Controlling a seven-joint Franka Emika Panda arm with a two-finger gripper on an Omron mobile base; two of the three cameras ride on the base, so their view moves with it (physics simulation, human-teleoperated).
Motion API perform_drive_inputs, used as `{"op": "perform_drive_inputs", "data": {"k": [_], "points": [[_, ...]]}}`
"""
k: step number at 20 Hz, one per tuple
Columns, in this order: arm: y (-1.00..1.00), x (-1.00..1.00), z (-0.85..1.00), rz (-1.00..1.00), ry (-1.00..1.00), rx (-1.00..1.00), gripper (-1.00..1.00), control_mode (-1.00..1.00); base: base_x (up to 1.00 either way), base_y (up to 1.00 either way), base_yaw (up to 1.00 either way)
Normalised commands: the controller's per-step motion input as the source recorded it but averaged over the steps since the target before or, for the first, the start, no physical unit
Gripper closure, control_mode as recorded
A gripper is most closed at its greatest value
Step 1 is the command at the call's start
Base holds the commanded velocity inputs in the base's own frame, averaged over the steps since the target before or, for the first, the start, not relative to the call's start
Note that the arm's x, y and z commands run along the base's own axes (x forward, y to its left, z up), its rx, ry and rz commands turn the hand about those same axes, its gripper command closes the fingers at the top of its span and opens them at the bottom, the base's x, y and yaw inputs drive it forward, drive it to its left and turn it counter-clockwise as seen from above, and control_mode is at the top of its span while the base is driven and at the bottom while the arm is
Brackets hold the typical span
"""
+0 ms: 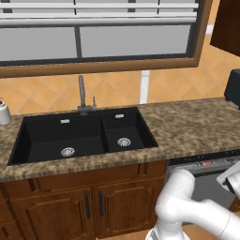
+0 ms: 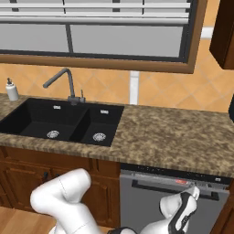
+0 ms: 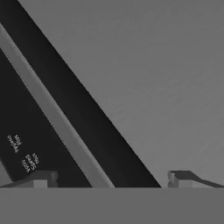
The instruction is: Pick up the cup and bowl from the counter, place them in the dishwasher, and close the dishwasher door.
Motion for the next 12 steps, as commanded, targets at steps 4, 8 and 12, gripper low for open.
{"op": "perform_drive_inputs", "data": {"k": [4, 8, 12], "points": [[0.33, 1.0, -0.04, 0.0, -0.15, 0.12, -1.0, -1.0, 0.0, 0.0, 0.0], [0.34, 1.0, -0.07, 0.0, -0.14, 0.12, -1.0, -1.0, 0.0, 0.0, 0.0], [0.38, 1.0, -0.15, 0.0, -0.11, 0.12, -1.0, -1.0, 0.0, 0.0, 0.0]]}}
